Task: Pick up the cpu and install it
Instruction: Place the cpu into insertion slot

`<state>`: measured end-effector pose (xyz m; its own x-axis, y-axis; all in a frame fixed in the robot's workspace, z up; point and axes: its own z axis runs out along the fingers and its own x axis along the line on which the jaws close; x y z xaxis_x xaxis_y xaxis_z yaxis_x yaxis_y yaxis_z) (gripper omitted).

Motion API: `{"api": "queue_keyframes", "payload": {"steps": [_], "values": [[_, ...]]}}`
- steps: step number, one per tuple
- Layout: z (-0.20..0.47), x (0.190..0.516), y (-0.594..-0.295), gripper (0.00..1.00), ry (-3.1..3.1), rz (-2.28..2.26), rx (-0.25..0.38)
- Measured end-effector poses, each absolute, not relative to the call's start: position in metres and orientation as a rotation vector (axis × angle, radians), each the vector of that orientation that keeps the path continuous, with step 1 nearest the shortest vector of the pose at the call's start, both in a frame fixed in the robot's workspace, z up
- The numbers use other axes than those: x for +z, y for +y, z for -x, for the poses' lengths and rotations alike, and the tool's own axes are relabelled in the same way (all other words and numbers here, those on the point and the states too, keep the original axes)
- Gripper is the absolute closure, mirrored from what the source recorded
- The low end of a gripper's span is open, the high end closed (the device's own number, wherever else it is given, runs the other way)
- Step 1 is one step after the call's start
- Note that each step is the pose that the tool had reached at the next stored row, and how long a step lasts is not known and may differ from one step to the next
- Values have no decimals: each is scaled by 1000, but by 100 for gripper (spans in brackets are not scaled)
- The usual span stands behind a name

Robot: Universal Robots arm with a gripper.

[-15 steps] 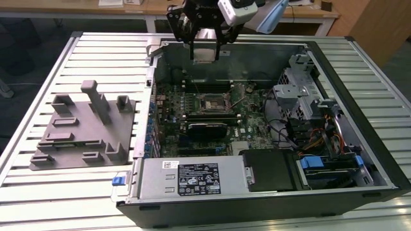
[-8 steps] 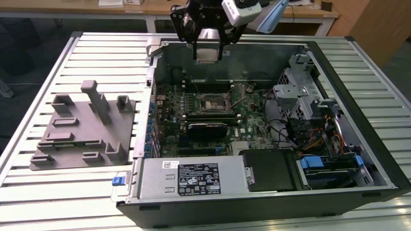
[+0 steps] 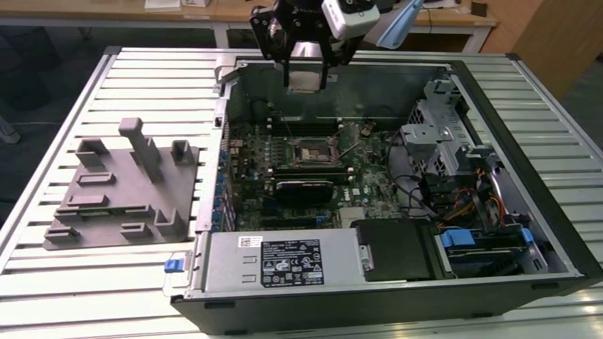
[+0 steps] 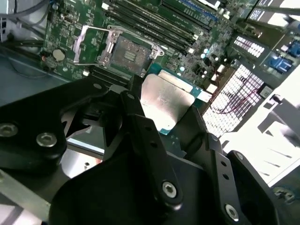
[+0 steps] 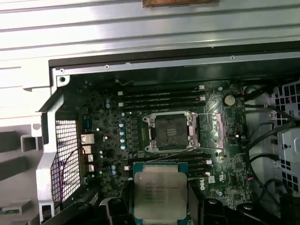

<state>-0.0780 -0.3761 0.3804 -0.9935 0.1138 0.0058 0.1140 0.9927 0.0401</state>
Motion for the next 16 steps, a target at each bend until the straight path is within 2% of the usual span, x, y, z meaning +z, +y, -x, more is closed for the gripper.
{"api": "queue_keyframes", "payload": {"steps": [16], "values": [[78,380,-376,46,-3105,477,-64]]}}
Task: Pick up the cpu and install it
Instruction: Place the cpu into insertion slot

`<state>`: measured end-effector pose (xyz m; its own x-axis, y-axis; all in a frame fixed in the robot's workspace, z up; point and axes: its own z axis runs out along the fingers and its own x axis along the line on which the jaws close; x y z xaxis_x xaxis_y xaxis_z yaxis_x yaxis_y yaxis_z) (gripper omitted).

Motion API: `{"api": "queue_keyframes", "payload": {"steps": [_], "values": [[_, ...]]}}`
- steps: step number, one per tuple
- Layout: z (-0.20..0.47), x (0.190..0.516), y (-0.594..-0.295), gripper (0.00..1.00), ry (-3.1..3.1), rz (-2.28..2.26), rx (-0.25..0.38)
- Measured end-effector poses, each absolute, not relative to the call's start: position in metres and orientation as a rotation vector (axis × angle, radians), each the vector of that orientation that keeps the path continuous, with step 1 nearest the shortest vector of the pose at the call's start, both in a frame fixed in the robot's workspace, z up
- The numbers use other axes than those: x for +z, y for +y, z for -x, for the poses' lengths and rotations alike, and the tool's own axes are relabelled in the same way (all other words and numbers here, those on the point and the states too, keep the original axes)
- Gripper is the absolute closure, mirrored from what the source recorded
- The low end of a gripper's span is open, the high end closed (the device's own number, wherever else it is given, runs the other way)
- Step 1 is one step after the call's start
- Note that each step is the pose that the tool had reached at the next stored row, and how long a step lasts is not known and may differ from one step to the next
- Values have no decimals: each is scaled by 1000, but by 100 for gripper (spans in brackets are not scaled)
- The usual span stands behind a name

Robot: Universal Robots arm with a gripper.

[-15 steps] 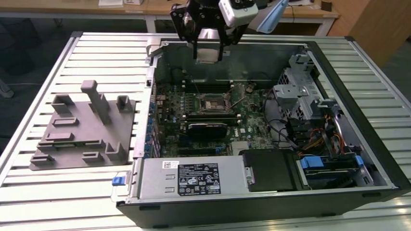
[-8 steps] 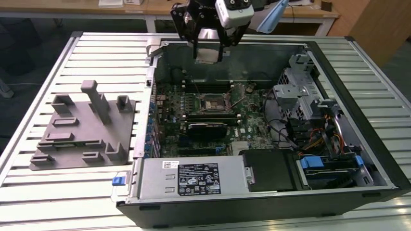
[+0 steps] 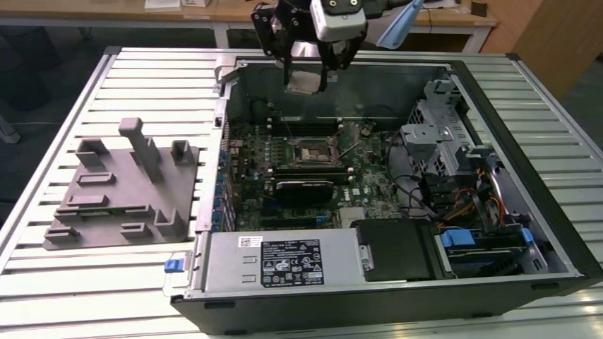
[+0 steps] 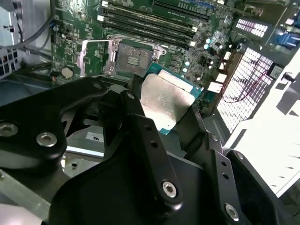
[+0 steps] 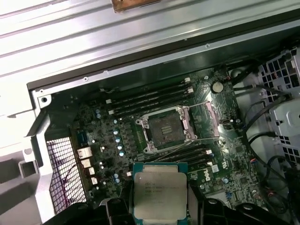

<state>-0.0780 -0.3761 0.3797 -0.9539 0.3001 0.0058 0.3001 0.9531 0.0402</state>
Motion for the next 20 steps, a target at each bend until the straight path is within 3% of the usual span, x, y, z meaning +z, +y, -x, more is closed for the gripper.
{"api": "queue_keyframes", "payload": {"steps": [20], "values": [[78,379,-376,46,3026,-824,63]]}}
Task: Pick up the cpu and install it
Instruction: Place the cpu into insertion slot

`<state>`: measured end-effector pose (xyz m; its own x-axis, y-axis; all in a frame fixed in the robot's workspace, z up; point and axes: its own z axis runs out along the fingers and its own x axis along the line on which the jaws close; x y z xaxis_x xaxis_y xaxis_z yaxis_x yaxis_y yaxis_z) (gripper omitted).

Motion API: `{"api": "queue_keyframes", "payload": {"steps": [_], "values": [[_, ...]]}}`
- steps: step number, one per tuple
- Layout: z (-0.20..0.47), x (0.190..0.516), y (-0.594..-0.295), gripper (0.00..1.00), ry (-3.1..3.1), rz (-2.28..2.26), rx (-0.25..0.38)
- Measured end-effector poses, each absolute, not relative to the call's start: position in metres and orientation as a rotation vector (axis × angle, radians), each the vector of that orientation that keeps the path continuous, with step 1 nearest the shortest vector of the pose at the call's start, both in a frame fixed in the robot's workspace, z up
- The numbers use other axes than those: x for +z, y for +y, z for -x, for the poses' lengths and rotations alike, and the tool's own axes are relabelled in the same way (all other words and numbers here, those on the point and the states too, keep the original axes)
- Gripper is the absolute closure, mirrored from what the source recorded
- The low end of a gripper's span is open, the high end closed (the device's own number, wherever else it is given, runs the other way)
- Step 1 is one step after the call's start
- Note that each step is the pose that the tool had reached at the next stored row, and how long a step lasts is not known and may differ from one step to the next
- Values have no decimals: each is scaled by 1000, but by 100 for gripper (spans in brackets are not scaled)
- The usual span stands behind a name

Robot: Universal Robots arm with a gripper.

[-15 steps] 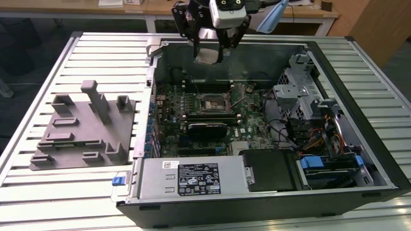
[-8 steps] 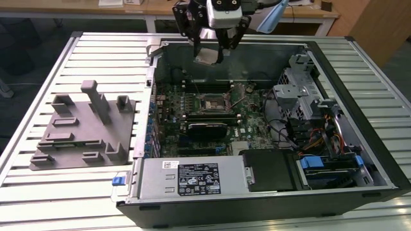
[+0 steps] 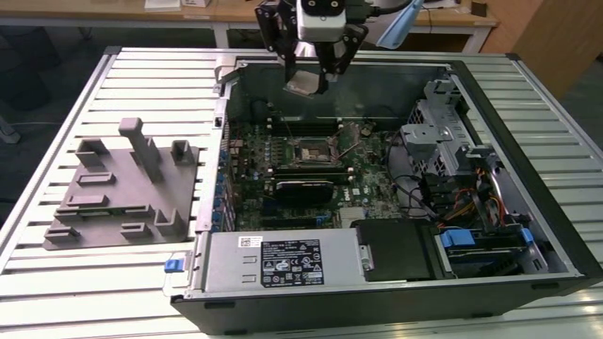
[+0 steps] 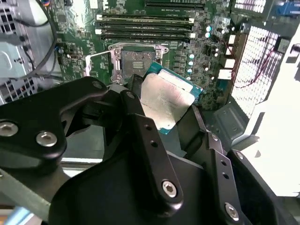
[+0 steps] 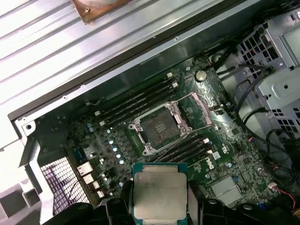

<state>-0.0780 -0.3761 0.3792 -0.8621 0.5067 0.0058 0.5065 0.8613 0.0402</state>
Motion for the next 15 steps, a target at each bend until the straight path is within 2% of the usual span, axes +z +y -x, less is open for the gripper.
{"api": "queue_keyframes", "payload": {"steps": [15], "values": [[78,378,-376,46,2899,-1183,62]]}}
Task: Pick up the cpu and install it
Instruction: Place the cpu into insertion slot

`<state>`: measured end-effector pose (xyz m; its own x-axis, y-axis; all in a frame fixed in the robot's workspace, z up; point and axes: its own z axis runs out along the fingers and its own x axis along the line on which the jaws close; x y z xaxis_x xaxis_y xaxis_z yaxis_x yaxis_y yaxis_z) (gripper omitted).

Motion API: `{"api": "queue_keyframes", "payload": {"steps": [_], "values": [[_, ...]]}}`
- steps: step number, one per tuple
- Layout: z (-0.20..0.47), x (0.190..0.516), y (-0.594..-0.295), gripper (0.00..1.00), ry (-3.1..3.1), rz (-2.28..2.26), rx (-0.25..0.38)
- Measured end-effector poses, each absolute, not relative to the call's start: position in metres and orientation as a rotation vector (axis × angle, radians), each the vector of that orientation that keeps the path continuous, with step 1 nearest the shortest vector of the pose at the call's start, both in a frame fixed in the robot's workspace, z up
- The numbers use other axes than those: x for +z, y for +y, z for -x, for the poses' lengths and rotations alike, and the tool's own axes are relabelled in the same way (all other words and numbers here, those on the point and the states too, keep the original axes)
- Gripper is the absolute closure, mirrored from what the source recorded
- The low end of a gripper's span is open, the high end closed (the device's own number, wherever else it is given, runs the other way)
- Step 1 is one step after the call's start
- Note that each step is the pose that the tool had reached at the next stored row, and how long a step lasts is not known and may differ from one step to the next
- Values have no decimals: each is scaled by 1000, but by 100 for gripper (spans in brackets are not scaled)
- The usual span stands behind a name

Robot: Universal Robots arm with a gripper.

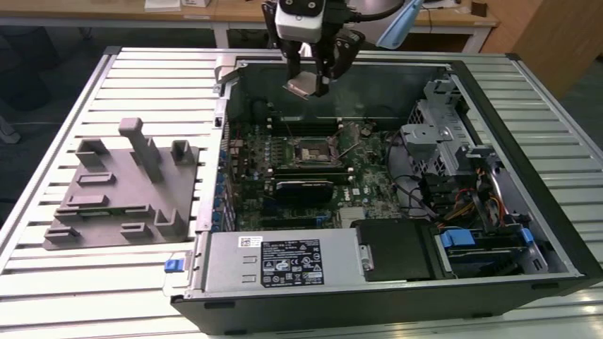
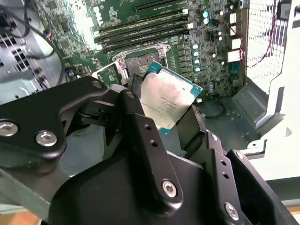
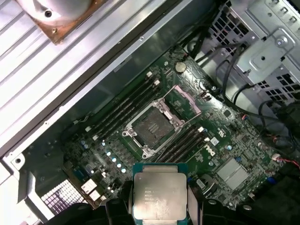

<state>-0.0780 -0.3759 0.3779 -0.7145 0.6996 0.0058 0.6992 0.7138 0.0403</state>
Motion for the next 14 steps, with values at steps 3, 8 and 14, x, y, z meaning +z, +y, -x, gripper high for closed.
{"api": "queue_keyframes", "payload": {"steps": [3,8,14], "values": [[78,378,-376,46,2870,-1250,61],[78,377,-376,46,2827,-1341,61],[78,377,-376,46,2776,-1440,60]]}}
